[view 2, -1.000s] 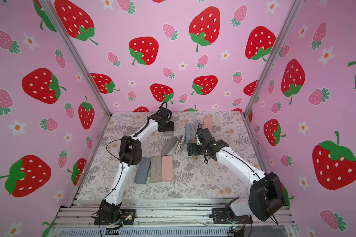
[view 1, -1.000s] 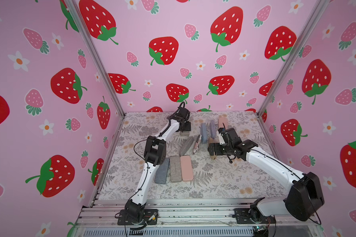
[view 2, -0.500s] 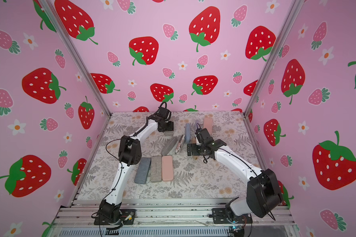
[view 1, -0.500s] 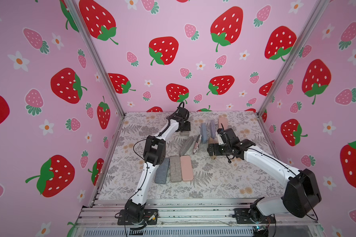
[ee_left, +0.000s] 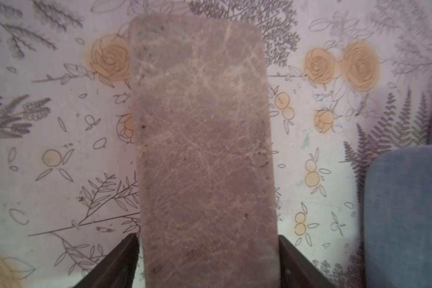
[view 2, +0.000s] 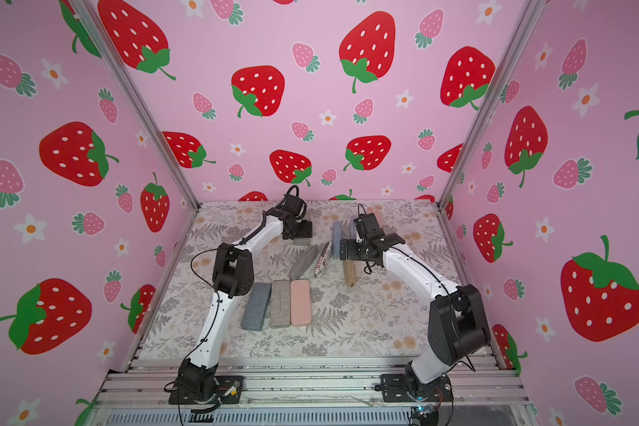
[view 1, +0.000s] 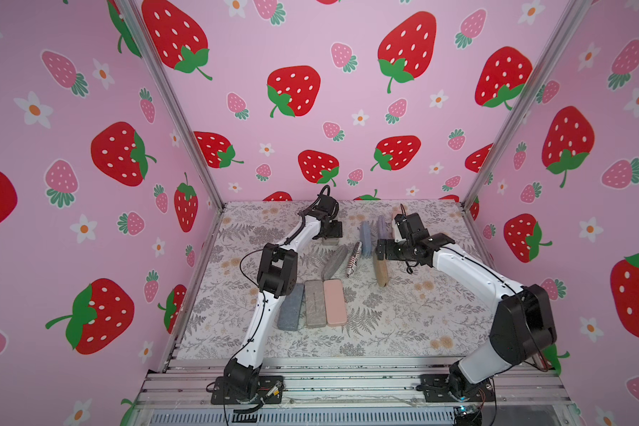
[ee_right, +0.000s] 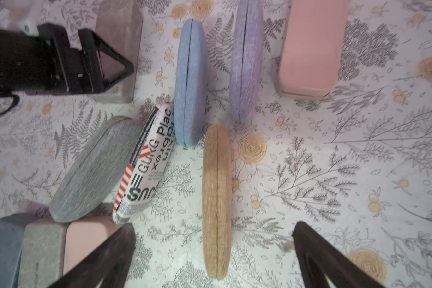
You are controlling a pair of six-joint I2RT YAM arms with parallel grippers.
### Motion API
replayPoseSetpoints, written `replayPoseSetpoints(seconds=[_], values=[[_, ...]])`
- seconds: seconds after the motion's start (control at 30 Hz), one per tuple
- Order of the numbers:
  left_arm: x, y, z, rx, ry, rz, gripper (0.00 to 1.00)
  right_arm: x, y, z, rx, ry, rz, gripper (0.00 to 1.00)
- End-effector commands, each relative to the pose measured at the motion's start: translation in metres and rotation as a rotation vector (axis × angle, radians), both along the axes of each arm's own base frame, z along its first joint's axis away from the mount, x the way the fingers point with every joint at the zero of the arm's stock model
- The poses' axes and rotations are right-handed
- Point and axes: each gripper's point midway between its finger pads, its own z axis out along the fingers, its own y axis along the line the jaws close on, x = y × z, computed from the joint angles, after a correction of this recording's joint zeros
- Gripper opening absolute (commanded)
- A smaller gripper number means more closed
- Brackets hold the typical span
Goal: Close the glasses case
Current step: Pick up the glasses case at the center of the board.
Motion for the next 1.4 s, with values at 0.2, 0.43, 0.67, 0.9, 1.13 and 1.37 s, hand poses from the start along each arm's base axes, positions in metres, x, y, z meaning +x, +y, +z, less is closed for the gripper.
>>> replayPoseSetpoints(seconds=[0.2,0.43,0.67,0.9,1.13,1.37], values=[[-0.002,0.010,-0.012,0.032,0.033,0.005,0.75,0.056,-0.044,-0.004,-0.040,-0.033,-0.130,0.99],[-0.005,0.014,-0.001,-0.003,0.013,0.014,0.68,0.086,-0.073,-0.024,-0.062,-0.038,-0.211,0.99],[-0.005,0.019,0.042,-0.030,-0.051,0.001,0.68,0.117,-0.097,-0.050,-0.092,-0.021,-0.267,0.99],[-0.027,0.040,0.083,-0.023,-0.101,0.002,0.68,0.145,-0.100,-0.077,-0.100,0.001,-0.255,0.99],[-0.075,0.087,0.105,0.007,-0.101,0.041,0.68,0.161,-0.097,-0.086,-0.066,0.005,-0.245,0.99],[-0.126,0.116,0.098,0.015,-0.048,0.080,0.68,0.167,-0.091,-0.092,-0.054,0.032,-0.223,0.99]])
